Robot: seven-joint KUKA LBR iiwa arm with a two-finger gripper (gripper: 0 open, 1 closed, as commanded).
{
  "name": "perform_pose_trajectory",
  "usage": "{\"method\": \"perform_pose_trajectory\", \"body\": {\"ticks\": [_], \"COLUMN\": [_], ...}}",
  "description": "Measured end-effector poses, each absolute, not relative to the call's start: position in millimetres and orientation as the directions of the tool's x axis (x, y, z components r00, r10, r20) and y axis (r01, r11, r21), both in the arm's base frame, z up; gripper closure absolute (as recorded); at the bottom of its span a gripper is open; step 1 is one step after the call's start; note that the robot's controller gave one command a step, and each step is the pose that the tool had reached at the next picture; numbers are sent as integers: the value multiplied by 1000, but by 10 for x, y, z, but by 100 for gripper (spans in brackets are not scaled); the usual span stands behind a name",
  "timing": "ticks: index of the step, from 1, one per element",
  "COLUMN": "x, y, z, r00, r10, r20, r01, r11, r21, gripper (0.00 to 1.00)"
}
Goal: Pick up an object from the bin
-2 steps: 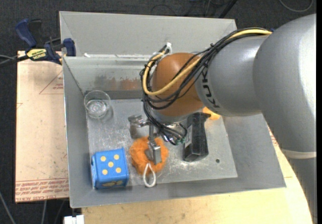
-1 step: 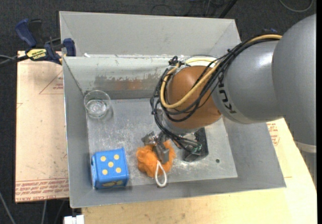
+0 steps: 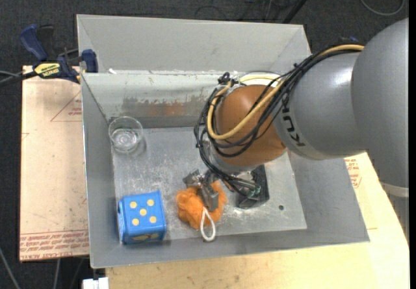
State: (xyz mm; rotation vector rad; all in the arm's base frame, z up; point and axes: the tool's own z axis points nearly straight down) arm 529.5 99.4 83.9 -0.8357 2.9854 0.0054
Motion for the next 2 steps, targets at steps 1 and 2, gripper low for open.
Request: {"method": "perform_pose_trajectory", "body": {"ticks": [1, 2], "x": [5249, 5322], "y": [1015, 1003], "z": [1156, 1698], "r00": [-854, -860], "r10": [-519, -510], "r20": [-27, -36], "r01": [-519, -510], "r11": [855, 860], "r21": [-4, -5], "gripper": [100, 100]}}
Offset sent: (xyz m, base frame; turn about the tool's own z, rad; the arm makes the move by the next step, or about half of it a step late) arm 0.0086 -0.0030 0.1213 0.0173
